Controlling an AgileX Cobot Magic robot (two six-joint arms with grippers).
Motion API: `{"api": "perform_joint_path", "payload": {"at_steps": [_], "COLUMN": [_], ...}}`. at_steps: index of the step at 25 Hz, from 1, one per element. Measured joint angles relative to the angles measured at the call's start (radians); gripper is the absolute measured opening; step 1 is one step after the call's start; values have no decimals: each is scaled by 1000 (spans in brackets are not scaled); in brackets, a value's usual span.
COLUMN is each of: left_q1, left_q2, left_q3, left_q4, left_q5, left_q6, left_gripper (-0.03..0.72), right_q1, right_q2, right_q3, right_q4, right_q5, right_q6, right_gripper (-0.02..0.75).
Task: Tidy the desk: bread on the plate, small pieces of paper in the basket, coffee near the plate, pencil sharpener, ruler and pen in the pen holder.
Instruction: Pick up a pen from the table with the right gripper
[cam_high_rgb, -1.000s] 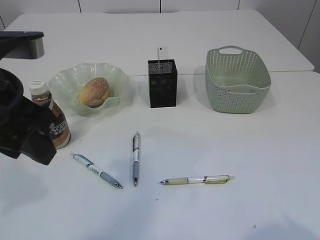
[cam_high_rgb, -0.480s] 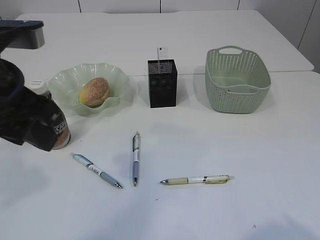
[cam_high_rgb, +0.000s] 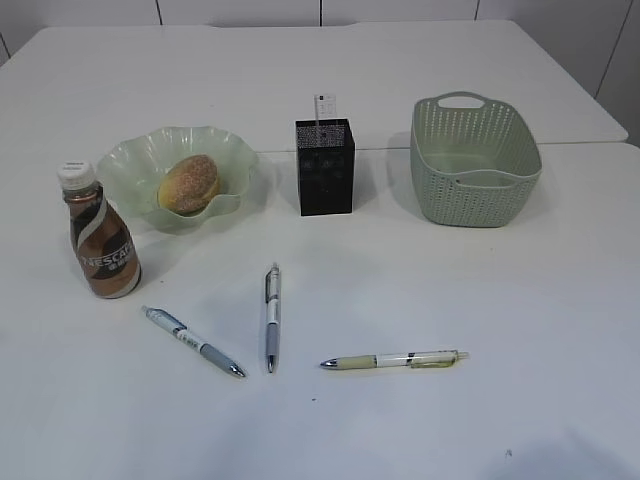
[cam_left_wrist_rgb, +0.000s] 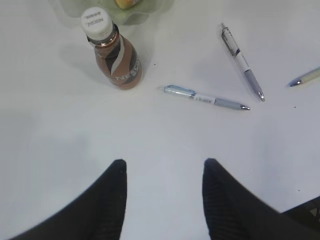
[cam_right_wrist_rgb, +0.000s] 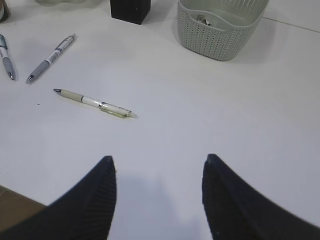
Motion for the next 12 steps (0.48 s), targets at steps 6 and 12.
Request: {"api": "perform_joint_path", "payload": {"at_steps": [6, 12], "left_q1": [0, 0], "left_q2": [-170, -375], "left_q3": [227, 370], "left_q4": [9, 6], "left_q5": [-58, -142], "left_q6": [14, 18], "left_gripper": [341, 341], "right_q1": [0, 0], "right_q2": [0, 0], "right_q3": [0, 0], "right_q4": [0, 0], "right_q5": [0, -2], "right_q6": [0, 0], "right_gripper": [439, 439]}}
